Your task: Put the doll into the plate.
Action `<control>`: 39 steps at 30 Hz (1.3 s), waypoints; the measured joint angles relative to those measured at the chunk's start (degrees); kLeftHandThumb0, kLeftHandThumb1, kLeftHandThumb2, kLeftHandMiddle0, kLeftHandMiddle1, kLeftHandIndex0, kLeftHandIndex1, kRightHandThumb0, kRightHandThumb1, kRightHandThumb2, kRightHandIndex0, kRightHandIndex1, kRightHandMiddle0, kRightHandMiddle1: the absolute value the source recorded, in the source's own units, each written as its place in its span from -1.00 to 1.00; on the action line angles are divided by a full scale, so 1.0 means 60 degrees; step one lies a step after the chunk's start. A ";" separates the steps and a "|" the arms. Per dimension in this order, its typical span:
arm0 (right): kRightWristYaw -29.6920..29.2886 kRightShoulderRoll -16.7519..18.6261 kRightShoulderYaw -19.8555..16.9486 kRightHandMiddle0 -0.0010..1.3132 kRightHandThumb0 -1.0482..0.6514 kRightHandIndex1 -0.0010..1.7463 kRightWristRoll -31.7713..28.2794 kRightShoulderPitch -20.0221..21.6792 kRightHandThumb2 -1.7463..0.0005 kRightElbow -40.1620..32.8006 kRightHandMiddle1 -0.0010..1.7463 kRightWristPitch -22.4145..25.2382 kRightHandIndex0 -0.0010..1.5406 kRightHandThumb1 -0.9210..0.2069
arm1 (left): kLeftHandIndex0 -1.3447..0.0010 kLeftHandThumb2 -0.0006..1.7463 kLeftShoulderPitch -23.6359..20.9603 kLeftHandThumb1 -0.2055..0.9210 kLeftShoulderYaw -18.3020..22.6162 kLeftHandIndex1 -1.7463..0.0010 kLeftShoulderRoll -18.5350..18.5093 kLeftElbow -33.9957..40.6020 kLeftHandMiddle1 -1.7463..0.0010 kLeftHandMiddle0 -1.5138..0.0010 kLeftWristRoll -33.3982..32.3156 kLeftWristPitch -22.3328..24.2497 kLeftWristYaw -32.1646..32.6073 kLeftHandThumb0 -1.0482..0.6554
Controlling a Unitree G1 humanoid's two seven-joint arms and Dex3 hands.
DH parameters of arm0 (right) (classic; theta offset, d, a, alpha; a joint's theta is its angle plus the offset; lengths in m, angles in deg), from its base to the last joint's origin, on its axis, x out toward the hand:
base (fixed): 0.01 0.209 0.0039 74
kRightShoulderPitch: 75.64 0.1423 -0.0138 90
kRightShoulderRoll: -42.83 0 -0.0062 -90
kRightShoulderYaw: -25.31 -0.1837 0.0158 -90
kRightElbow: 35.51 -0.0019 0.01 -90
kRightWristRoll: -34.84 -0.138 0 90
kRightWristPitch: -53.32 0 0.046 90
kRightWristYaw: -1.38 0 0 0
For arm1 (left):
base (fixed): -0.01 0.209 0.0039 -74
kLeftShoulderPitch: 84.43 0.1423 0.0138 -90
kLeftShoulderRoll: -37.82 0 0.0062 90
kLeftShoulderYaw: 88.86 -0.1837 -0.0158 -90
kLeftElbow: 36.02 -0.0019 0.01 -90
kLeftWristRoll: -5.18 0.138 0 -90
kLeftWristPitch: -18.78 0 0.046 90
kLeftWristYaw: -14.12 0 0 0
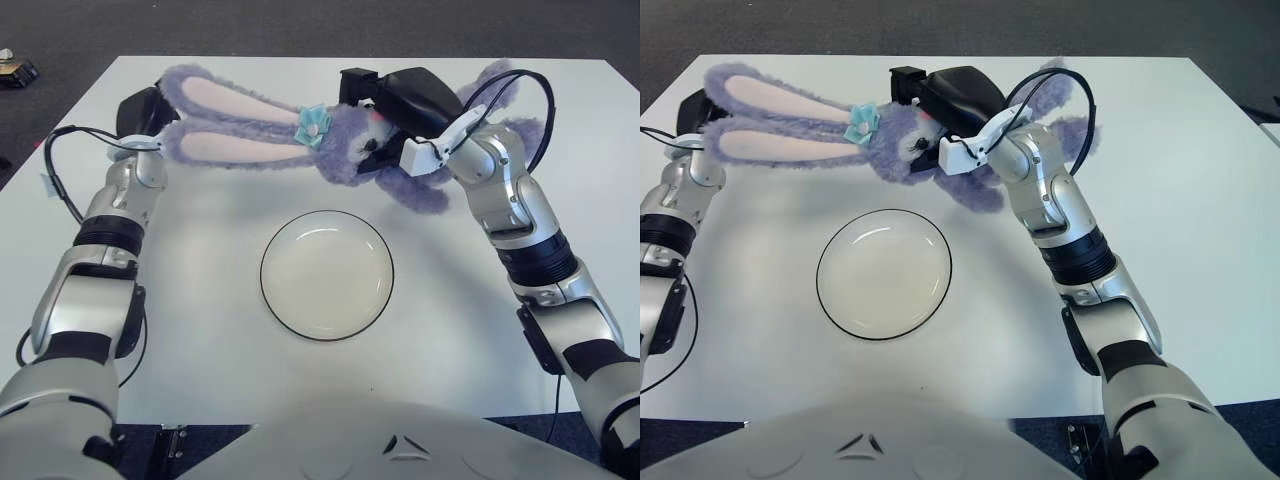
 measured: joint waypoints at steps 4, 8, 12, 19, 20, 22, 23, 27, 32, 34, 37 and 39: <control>0.0087 0.0010 0.0139 0.02 0.18 1.00 -0.0409 0.0031 0.37 -0.0001 1.00 -0.0654 0.17 -0.57 | 0.26 -0.72 0.0168 1.00 0.0054 -0.64 -0.0129 -0.0009 -0.68 0.11 0.0000 0.0057 0.0101 -0.20; 0.0095 0.0027 0.0246 0.02 0.19 1.00 -0.0579 0.0079 0.36 0.0082 1.00 -0.1203 0.17 -0.56 | 0.25 -0.72 0.0231 1.00 0.0070 -0.64 -0.0139 -0.0013 -0.69 0.12 -0.0003 0.0074 0.0120 -0.20; 0.0095 0.0034 0.0250 0.02 0.19 1.00 -0.0589 0.0117 0.35 0.0149 1.00 -0.1418 0.17 -0.56 | 0.26 -0.72 0.0246 1.00 0.0077 -0.64 -0.0141 -0.0013 -0.70 0.12 -0.0004 0.0074 0.0124 -0.20; 0.0374 0.0058 0.0341 0.01 0.19 1.00 -0.0963 0.0382 0.34 0.0529 1.00 -0.1854 0.17 -0.55 | 0.25 -0.72 0.0813 1.00 0.0432 -0.64 -0.0375 0.0651 -0.71 0.12 -0.0092 0.0451 0.0138 -0.21; 0.0413 0.0060 0.0354 0.01 0.19 1.00 -0.0997 0.0424 0.34 0.0579 1.00 -0.1903 0.17 -0.54 | 0.25 -0.72 0.0883 1.00 0.0467 -0.64 -0.0410 0.0743 -0.71 0.12 -0.0101 0.0508 0.0137 -0.21; 0.0469 0.0064 0.0371 0.01 0.19 1.00 -0.1042 0.0503 0.33 0.0664 1.00 -0.1989 0.17 -0.54 | 0.25 -0.73 0.0995 1.00 0.0518 -0.64 -0.0453 0.0877 -0.71 0.12 -0.0122 0.0621 0.0126 -0.21; 0.0482 0.0065 0.0371 0.01 0.19 1.00 -0.1068 0.0522 0.33 0.0690 1.00 -0.2018 0.17 -0.54 | 0.25 -0.73 0.1032 1.00 0.0539 -0.64 -0.0457 0.0937 -0.72 0.12 -0.0129 0.0674 0.0121 -0.21; 0.0527 0.0101 0.0382 0.01 0.19 1.00 -0.1151 0.0541 0.33 0.0769 1.00 -0.2081 0.17 -0.54 | 0.25 -0.73 0.1130 1.00 0.0595 -0.64 -0.0472 0.1115 -0.72 0.11 -0.0137 0.0785 0.0107 -0.21; 0.0780 0.0277 0.0459 0.01 0.19 1.00 -0.1647 0.0683 0.32 0.1135 1.00 -0.2303 0.18 -0.54 | 0.25 -0.73 0.1438 1.00 0.0817 -0.64 -0.0630 0.1465 -0.74 0.09 -0.0190 0.0902 0.0047 -0.21; 0.0881 0.0309 0.0485 0.02 0.19 1.00 -0.1775 0.0723 0.32 0.1219 1.00 -0.2392 0.18 -0.53 | 0.25 -0.73 0.1493 1.00 0.0875 -0.63 -0.0673 0.1525 -0.74 0.09 -0.0199 0.0955 0.0027 -0.21; 0.0993 0.0347 0.0489 0.02 0.19 1.00 -0.1914 0.0763 0.31 0.1295 1.00 -0.2528 0.19 -0.53 | 0.24 -0.73 0.1576 1.00 0.0924 -0.63 -0.0729 0.1593 -0.74 0.09 -0.0201 0.1014 -0.0021 -0.21; 0.1028 0.0368 0.0489 0.02 0.19 1.00 -0.1973 0.0787 0.31 0.1322 1.00 -0.2578 0.19 -0.53 | 0.24 -0.73 0.1617 1.00 0.0956 -0.63 -0.0743 0.1624 -0.75 0.09 -0.0201 0.1049 -0.0035 -0.21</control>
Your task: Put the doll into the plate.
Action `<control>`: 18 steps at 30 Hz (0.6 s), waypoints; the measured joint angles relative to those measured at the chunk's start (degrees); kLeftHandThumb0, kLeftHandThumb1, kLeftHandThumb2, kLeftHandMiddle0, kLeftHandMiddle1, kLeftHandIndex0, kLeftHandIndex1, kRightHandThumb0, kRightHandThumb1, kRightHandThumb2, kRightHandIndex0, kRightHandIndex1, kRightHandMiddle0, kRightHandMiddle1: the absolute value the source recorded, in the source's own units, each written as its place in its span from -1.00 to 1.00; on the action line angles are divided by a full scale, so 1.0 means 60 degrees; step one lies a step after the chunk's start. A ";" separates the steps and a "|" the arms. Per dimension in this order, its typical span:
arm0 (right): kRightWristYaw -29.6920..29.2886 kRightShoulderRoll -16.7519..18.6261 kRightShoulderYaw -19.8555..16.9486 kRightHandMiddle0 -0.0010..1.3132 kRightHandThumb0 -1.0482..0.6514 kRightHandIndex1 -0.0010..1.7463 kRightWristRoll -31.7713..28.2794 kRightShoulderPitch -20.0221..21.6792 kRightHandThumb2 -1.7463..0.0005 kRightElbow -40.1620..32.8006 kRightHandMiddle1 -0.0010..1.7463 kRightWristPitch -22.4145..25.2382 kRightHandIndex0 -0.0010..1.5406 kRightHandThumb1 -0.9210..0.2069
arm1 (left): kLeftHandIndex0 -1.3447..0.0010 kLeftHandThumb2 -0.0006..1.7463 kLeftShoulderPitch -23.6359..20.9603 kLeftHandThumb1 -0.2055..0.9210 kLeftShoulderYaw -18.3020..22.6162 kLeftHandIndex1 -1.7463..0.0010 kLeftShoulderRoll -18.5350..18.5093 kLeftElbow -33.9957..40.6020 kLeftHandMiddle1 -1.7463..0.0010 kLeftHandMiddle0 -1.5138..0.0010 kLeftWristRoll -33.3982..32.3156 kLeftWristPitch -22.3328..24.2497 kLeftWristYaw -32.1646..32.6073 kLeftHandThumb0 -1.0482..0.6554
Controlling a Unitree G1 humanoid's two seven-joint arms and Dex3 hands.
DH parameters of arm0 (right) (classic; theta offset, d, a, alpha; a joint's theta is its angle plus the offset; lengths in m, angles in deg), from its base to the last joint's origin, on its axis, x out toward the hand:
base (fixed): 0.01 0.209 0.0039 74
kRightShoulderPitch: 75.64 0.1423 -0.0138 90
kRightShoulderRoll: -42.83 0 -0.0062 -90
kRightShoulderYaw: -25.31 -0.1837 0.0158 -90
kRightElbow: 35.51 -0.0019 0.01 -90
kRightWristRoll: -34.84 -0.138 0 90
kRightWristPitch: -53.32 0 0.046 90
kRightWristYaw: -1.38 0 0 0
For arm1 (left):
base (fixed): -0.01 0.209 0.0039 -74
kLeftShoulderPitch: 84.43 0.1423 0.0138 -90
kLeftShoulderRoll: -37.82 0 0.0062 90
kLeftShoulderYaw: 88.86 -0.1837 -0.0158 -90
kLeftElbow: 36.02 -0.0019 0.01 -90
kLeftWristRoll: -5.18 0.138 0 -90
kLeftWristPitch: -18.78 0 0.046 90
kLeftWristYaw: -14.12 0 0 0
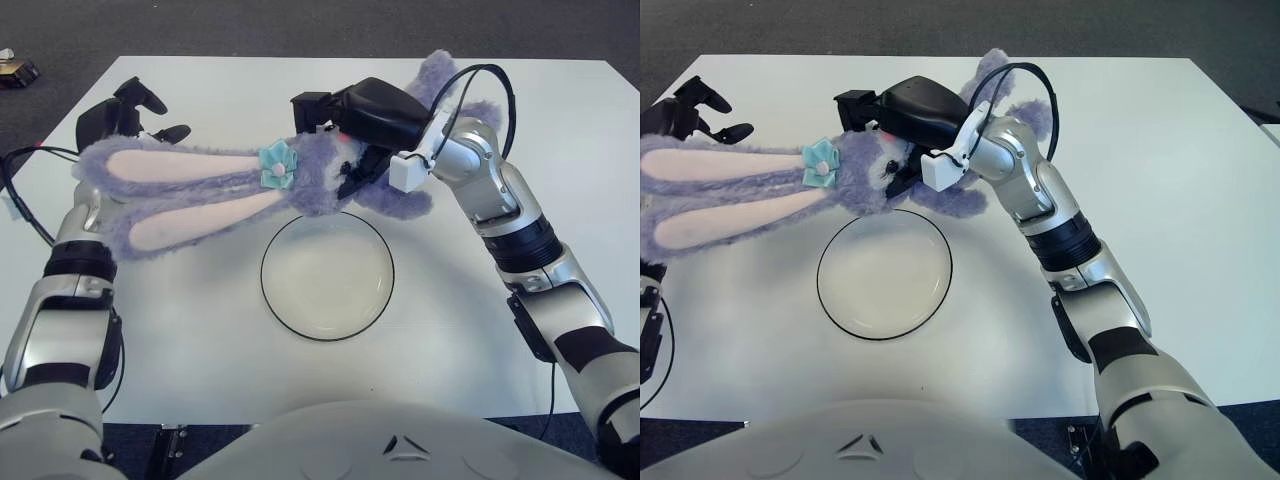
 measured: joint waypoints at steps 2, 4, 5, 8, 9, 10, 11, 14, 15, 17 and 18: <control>0.0007 0.0012 0.0000 0.04 0.17 1.00 -0.0025 0.0021 0.31 0.0021 1.00 -0.0037 0.20 -0.52 | 0.24 -0.73 0.0024 1.00 0.0031 -0.63 -0.0002 0.0025 -0.75 0.09 0.0000 0.0015 -0.0011 -0.21; 0.0152 0.0022 0.0001 0.05 0.18 1.00 -0.0241 0.0079 0.30 0.0142 1.00 -0.0130 0.21 -0.52 | 0.24 -0.73 0.0058 1.00 0.0058 -0.63 -0.0012 0.0063 -0.75 0.08 -0.0003 0.0029 -0.0025 -0.21; 0.0336 0.0015 0.0003 0.05 0.18 1.00 -0.0456 0.0137 0.30 0.0248 1.00 -0.0214 0.21 -0.52 | 0.24 -0.73 0.0077 1.00 0.0067 -0.63 -0.0020 0.0092 -0.75 0.08 -0.0004 0.0045 -0.0038 -0.21; 0.0977 -0.0007 0.0041 0.06 0.19 1.00 -0.1159 0.0324 0.29 0.0627 1.00 -0.0561 0.22 -0.52 | 0.24 -0.74 0.0133 1.00 0.0128 -0.63 -0.0050 0.0201 -0.75 0.08 -0.0004 0.0127 -0.0069 -0.21; 0.1122 -0.0006 0.0050 0.06 0.19 1.00 -0.1293 0.0370 0.29 0.0710 1.00 -0.0646 0.22 -0.52 | 0.24 -0.74 0.0142 1.00 0.0146 -0.63 -0.0059 0.0222 -0.75 0.08 -0.0004 0.0161 -0.0074 -0.21; 0.1219 -0.0002 0.0055 0.06 0.19 1.00 -0.1369 0.0409 0.29 0.0779 1.00 -0.0726 0.22 -0.52 | 0.24 -0.74 0.0147 1.00 0.0164 -0.63 -0.0066 0.0238 -0.75 0.08 -0.0004 0.0189 -0.0078 -0.21; 0.1304 0.0000 0.0057 0.06 0.19 1.00 -0.1454 0.0449 0.29 0.0840 1.00 -0.0793 0.22 -0.51 | 0.24 -0.74 0.0152 1.00 0.0180 -0.63 -0.0072 0.0253 -0.75 0.08 -0.0004 0.0213 -0.0081 -0.21; 0.1422 0.0000 0.0056 0.06 0.19 1.00 -0.1580 0.0530 0.28 0.0961 1.00 -0.0902 0.22 -0.51 | 0.23 -0.74 0.0164 1.00 0.0220 -0.63 -0.0078 0.0288 -0.75 0.08 -0.0004 0.0239 -0.0086 -0.21; 0.1441 0.0001 0.0056 0.06 0.19 1.00 -0.1603 0.0543 0.28 0.0986 1.00 -0.0925 0.22 -0.51 | 0.23 -0.74 0.0166 1.00 0.0227 -0.63 -0.0079 0.0300 -0.75 0.08 -0.0003 0.0248 -0.0089 -0.21; 0.1492 0.0009 0.0056 0.07 0.19 1.00 -0.1635 0.0558 0.29 0.1039 1.00 -0.0972 0.23 -0.52 | 0.23 -0.74 0.0182 1.00 0.0239 -0.63 -0.0080 0.0331 -0.74 0.08 -0.0003 0.0260 -0.0096 -0.21; 0.1639 0.0023 0.0057 0.08 0.18 1.00 -0.1803 0.0598 0.29 0.1147 1.00 -0.1060 0.23 -0.53 | 0.23 -0.74 0.0231 1.00 0.0255 -0.62 -0.0087 0.0404 -0.74 0.08 -0.0002 0.0314 -0.0104 -0.21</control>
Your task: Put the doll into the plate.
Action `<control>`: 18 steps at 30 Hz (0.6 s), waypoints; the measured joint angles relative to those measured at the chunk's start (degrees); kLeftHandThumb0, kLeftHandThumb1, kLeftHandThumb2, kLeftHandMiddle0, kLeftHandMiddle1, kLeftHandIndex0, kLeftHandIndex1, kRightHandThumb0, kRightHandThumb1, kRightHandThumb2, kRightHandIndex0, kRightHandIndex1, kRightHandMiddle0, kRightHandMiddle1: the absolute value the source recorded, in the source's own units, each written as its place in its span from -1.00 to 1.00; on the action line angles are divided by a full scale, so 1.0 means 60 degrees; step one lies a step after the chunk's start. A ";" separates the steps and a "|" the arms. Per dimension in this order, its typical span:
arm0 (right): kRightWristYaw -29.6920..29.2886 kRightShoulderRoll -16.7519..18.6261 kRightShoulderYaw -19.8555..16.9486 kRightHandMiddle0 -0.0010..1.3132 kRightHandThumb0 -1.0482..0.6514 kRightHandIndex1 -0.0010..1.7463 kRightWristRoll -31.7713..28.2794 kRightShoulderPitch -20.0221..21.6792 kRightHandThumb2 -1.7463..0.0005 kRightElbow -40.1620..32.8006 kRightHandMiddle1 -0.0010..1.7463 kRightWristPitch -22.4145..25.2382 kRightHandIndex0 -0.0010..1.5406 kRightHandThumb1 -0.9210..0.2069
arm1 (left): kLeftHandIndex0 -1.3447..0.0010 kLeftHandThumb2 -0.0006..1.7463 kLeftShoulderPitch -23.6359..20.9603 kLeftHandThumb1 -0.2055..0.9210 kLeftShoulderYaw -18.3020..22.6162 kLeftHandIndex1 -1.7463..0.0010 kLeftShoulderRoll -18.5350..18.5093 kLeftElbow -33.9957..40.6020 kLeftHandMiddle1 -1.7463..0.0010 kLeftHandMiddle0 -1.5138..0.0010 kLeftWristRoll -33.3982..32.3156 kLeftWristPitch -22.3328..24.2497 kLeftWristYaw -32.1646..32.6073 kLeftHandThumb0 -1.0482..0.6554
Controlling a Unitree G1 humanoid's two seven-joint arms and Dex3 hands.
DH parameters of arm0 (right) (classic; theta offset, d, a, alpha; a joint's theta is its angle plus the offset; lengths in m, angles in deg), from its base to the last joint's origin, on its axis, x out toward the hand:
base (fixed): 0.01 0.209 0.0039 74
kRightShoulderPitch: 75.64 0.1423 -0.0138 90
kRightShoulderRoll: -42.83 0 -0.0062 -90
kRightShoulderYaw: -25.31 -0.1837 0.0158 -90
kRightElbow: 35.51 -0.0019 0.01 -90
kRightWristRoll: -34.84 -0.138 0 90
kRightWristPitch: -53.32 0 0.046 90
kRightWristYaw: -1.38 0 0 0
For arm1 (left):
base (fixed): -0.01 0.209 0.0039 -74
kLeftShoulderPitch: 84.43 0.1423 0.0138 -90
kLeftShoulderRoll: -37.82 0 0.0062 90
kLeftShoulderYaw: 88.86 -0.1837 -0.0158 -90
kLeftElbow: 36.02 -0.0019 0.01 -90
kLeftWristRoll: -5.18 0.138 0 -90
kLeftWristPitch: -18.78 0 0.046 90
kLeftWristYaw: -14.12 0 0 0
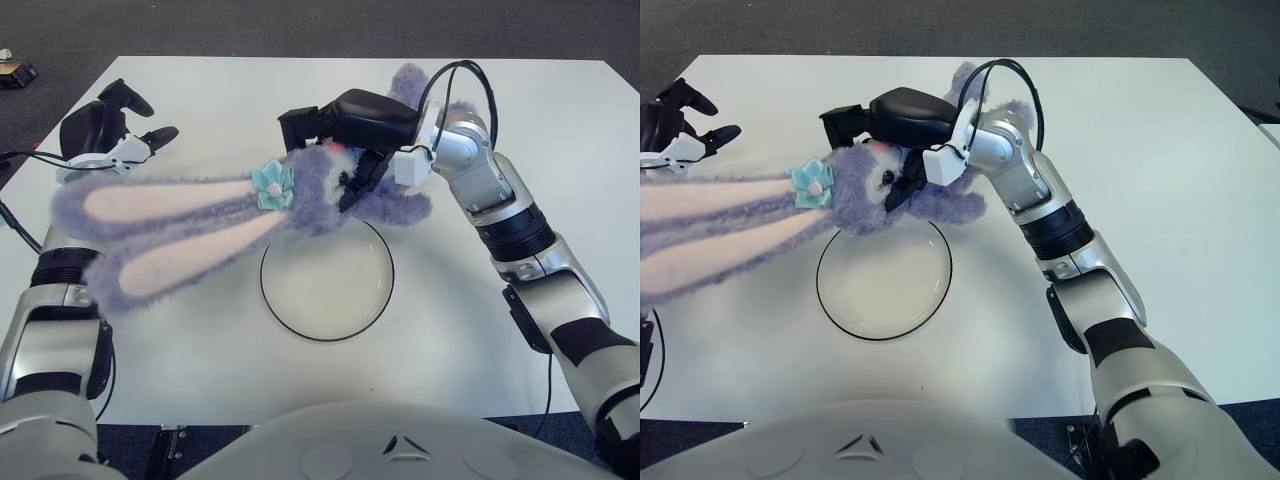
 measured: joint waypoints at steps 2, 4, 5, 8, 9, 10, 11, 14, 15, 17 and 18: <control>0.0392 0.0003 0.0005 0.09 0.18 1.00 -0.0444 0.0106 0.31 0.0266 1.00 -0.0224 0.24 -0.54 | 0.23 -0.74 0.0113 1.00 0.0028 -0.62 -0.0009 0.0195 -0.74 0.08 0.0004 0.0093 -0.0008 -0.21; 0.0776 0.0004 0.0014 0.10 0.18 1.00 -0.0850 0.0226 0.32 0.0507 1.00 -0.0453 0.24 -0.55 | 0.23 -0.74 0.0232 1.00 0.0053 -0.62 -0.0011 0.0388 -0.74 0.08 0.0009 0.0196 -0.0018 -0.21; 0.0895 0.0008 0.0013 0.10 0.17 1.00 -0.0993 0.0263 0.33 0.0587 1.00 -0.0535 0.25 -0.56 | 0.23 -0.75 0.0273 1.00 0.0061 -0.62 -0.0011 0.0463 -0.74 0.08 0.0009 0.0240 -0.0036 -0.21; 0.1234 0.0053 0.0013 0.14 0.17 1.00 -0.1425 0.0356 0.35 0.0797 1.00 -0.0785 0.25 -0.57 | 0.22 -0.75 0.0418 1.00 0.0095 -0.62 -0.0011 0.0728 -0.74 0.08 0.0010 0.0420 -0.0079 -0.21; 0.1352 0.0081 0.0013 0.17 0.16 1.00 -0.1579 0.0384 0.37 0.0883 1.00 -0.0861 0.25 -0.60 | 0.22 -0.75 0.0468 1.00 0.0110 -0.62 -0.0011 0.0847 -0.74 0.08 0.0010 0.0518 -0.0089 -0.21; 0.1457 0.0105 0.0013 0.18 0.16 1.00 -0.1689 0.0404 0.38 0.0940 1.00 -0.0900 0.25 -0.60 | 0.22 -0.75 0.0518 1.00 0.0125 -0.61 -0.0011 0.0952 -0.74 0.08 0.0011 0.0592 -0.0102 -0.21; 0.1574 0.0132 0.0013 0.20 0.15 1.00 -0.1789 0.0428 0.39 0.1007 1.00 -0.0954 0.25 -0.62 | 0.22 -0.75 0.0576 1.00 0.0150 -0.61 -0.0011 0.1081 -0.74 0.08 0.0012 0.0682 -0.0120 -0.21; 0.1856 0.0185 0.0012 0.22 0.14 1.00 -0.2035 0.0497 0.42 0.1129 1.00 -0.0986 0.25 -0.64 | 0.22 -0.75 0.0679 1.00 0.0202 -0.61 -0.0010 0.1369 -0.73 0.08 0.0014 0.0915 -0.0168 -0.21; 0.1919 0.0193 0.0012 0.23 0.14 1.00 -0.2082 0.0518 0.42 0.1152 1.00 -0.0989 0.25 -0.64 | 0.22 -0.75 0.0700 1.00 0.0213 -0.61 -0.0010 0.1441 -0.73 0.08 0.0014 0.0970 -0.0181 -0.21; 0.2032 0.0205 0.0008 0.23 0.13 1.00 -0.2131 0.0564 0.46 0.1188 1.00 -0.1003 0.25 -0.67 | 0.22 -0.75 0.0750 1.00 0.0239 -0.61 -0.0010 0.1596 -0.73 0.08 0.0015 0.1082 -0.0223 -0.21; 0.2083 0.0207 0.0003 0.23 0.12 1.00 -0.2148 0.0574 0.48 0.1187 1.00 -0.0998 0.25 -0.69 | 0.22 -0.75 0.0771 1.00 0.0248 -0.61 -0.0010 0.1656 -0.73 0.08 0.0017 0.1119 -0.0241 -0.21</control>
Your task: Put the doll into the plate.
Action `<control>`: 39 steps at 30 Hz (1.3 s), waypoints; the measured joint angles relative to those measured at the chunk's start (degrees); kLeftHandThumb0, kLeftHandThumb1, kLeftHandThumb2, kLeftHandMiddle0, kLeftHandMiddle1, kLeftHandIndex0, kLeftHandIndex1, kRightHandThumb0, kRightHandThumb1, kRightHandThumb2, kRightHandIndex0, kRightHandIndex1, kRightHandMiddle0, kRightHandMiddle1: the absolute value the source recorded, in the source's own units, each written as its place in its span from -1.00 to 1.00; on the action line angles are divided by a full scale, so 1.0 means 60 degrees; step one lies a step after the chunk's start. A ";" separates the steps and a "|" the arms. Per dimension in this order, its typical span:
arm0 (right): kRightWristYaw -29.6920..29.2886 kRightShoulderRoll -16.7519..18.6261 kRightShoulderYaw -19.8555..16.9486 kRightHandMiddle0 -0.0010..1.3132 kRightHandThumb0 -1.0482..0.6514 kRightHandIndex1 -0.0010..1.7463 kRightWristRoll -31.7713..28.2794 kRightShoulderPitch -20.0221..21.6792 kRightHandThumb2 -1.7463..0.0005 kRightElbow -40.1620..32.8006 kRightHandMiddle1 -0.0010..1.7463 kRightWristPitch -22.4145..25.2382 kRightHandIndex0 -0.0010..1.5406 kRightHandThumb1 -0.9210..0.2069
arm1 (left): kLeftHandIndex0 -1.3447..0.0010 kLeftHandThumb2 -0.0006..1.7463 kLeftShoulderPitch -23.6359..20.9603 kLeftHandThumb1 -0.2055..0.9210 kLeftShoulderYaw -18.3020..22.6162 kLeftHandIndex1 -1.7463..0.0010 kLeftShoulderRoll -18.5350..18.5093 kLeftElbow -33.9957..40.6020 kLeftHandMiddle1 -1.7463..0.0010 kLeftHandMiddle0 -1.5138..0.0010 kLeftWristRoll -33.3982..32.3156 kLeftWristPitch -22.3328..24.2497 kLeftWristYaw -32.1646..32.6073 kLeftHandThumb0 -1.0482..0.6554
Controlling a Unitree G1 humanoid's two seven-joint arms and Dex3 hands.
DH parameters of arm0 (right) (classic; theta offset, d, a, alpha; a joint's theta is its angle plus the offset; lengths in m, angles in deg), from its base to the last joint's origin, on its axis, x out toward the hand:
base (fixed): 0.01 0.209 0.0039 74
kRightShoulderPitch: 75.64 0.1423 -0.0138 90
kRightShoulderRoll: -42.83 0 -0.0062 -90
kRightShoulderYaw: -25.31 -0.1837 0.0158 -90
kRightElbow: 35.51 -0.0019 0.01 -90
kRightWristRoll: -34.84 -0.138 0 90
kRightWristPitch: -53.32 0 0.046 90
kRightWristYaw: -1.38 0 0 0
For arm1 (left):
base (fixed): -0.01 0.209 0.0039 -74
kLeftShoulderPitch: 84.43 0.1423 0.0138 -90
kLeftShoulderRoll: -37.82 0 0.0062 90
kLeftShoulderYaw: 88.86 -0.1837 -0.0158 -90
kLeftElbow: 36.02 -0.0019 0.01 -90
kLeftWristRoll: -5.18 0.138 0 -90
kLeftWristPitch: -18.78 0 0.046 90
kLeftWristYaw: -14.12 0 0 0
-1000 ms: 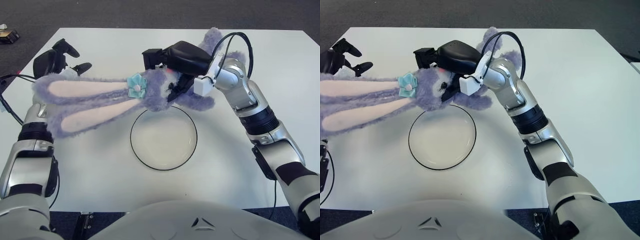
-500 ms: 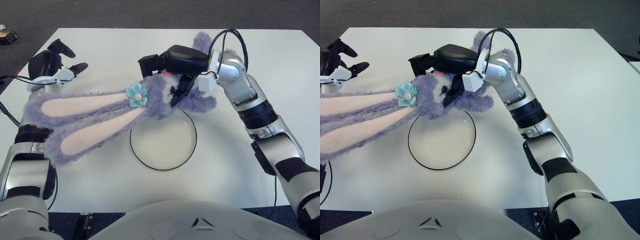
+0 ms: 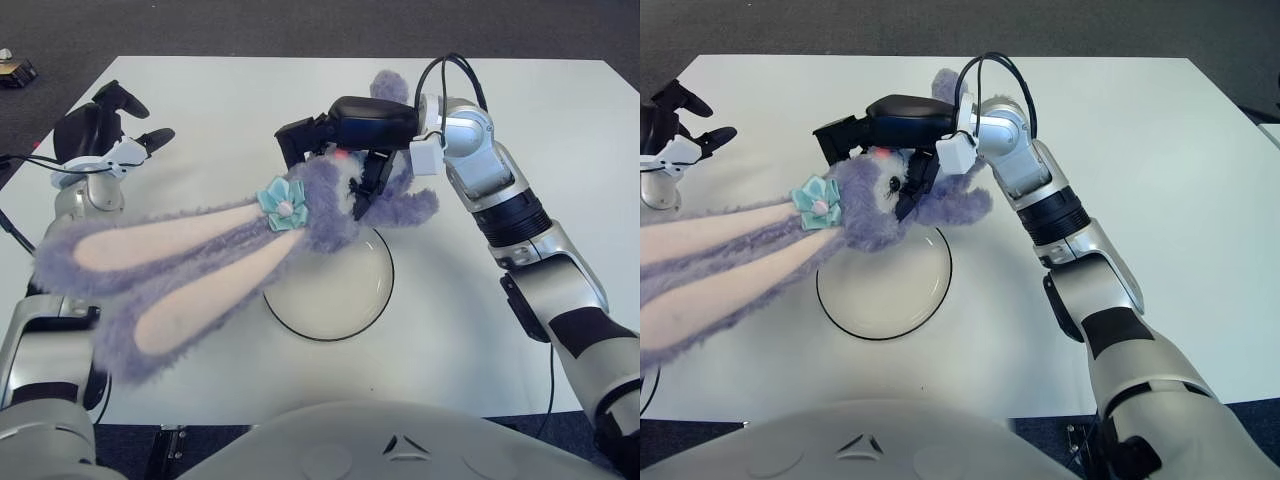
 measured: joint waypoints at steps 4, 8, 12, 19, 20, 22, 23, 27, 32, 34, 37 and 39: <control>0.0213 -0.0004 -0.0002 0.22 0.09 1.00 -0.0155 0.0006 0.61 -0.0031 1.00 0.0149 0.24 -0.79 | 0.21 -0.75 0.0083 1.00 0.0042 -0.61 0.0000 0.0181 -0.73 0.08 0.0004 0.0153 -0.0036 -0.21; 0.0382 -0.0034 -0.0010 0.18 0.06 1.00 -0.0188 0.0006 0.73 -0.0145 1.00 0.0419 0.22 -0.90 | 0.21 -0.76 0.0149 1.00 0.0055 -0.60 0.0009 0.0310 -0.73 0.08 0.0007 0.0273 -0.0067 -0.21; 0.0470 -0.0068 -0.0015 -0.04 -0.05 1.00 -0.0182 0.0007 0.75 -0.0267 0.87 0.0565 0.02 -0.95 | 0.21 -0.76 0.0166 1.00 0.0055 -0.60 0.0025 0.0376 -0.73 0.08 0.0009 0.0363 -0.0080 -0.21; 0.0648 -0.0213 -0.0016 -0.30 0.18 0.62 -0.0111 0.0049 0.75 -0.0453 0.50 0.0670 -0.20 -0.98 | 0.21 -0.76 0.0167 1.00 0.0054 -0.60 0.0065 0.0434 -0.72 0.08 0.0024 0.0514 -0.0080 -0.20; 0.0701 -0.0235 -0.0015 -0.36 0.20 0.58 -0.0111 0.0064 0.74 -0.0459 0.54 0.0670 -0.22 -0.99 | 0.21 -0.76 0.0167 1.00 0.0052 -0.60 0.0076 0.0440 -0.72 0.08 0.0027 0.0544 -0.0081 -0.20; 0.0774 -0.0263 -0.0015 -0.43 0.21 0.54 -0.0112 0.0081 0.72 -0.0465 0.60 0.0669 -0.24 -0.99 | 0.21 -0.76 0.0167 1.00 0.0049 -0.60 0.0099 0.0452 -0.72 0.08 0.0033 0.0596 -0.0082 -0.20; 0.0806 -0.0277 -0.0016 -0.48 0.22 0.51 -0.0113 0.0085 0.71 -0.0470 0.64 0.0669 -0.26 -1.00 | 0.21 -0.76 0.0167 1.00 0.0046 -0.60 0.0115 0.0460 -0.72 0.08 0.0035 0.0622 -0.0084 -0.20; 0.0906 -0.0363 -0.0023 -0.51 0.22 0.49 -0.0122 0.0085 0.70 -0.0543 0.68 0.0667 -0.27 -1.00 | 0.21 -0.76 0.0167 1.00 0.0034 -0.60 0.0184 0.0504 -0.73 0.08 0.0049 0.0698 -0.0107 -0.20; 0.0964 -0.0442 -0.0073 -0.48 0.23 0.45 -0.0146 0.0085 0.71 -0.0617 0.69 0.0654 -0.26 -1.00 | 0.21 -0.76 0.0166 1.00 0.0025 -0.60 0.0244 0.0568 -0.73 0.08 0.0064 0.0767 -0.0153 -0.20; 0.0996 -0.0461 -0.0083 -0.47 0.23 0.45 -0.0152 0.0085 0.72 -0.0625 0.68 0.0619 -0.26 -1.00 | 0.20 -0.76 0.0166 1.00 0.0023 -0.60 0.0261 0.0587 -0.73 0.08 0.0067 0.0783 -0.0161 -0.20; 0.1011 -0.0479 -0.0083 -0.44 0.23 0.45 -0.0153 0.0084 0.74 -0.0632 0.64 0.0528 -0.24 -1.00 | 0.20 -0.76 0.0166 1.00 0.0017 -0.60 0.0278 0.0610 -0.73 0.08 0.0069 0.0787 -0.0169 -0.20; 0.1031 -0.0498 -0.0083 -0.43 0.23 0.46 -0.0153 0.0084 0.74 -0.0668 0.63 0.0456 -0.24 -1.00 | 0.20 -0.76 0.0166 1.00 0.0013 -0.60 0.0289 0.0623 -0.73 0.08 0.0071 0.0789 -0.0172 -0.20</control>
